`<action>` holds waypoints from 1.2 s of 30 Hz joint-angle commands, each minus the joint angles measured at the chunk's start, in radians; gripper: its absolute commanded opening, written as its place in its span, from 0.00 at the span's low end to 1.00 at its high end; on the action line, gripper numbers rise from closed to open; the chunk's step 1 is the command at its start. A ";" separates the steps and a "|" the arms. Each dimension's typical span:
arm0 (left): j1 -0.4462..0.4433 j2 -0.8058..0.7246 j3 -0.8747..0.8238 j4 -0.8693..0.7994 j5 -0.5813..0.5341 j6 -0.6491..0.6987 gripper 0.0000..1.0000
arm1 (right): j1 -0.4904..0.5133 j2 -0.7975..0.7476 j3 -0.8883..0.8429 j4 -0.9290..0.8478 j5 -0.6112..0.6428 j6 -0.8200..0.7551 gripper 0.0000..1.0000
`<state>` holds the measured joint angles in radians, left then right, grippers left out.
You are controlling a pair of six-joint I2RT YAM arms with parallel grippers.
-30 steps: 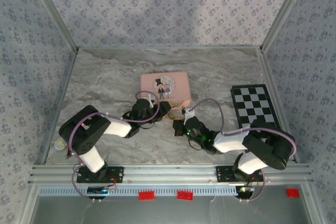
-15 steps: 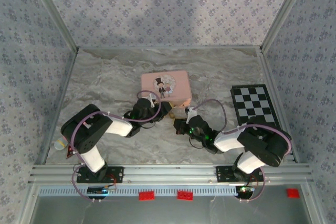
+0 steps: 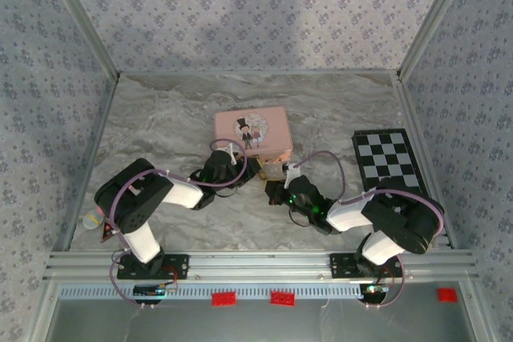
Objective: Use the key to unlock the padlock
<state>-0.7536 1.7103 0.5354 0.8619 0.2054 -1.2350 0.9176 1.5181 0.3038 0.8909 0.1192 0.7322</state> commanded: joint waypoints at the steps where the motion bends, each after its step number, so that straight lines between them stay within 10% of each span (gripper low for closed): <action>1: -0.013 0.041 0.000 -0.054 0.084 -0.157 0.13 | -0.008 -0.017 0.015 -0.036 -0.009 -0.042 0.06; 14: -0.012 0.034 -0.006 -0.047 0.078 -0.166 0.08 | -0.063 -0.076 -0.034 -0.049 -0.064 -0.057 0.28; 36: -0.006 0.034 -0.005 -0.049 0.083 -0.162 0.07 | -0.185 -0.127 0.000 -0.156 -0.245 -0.133 0.38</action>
<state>-0.7536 1.7111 0.5362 0.8673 0.1936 -1.2427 0.7372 1.3815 0.2600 0.7605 -0.0692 0.6472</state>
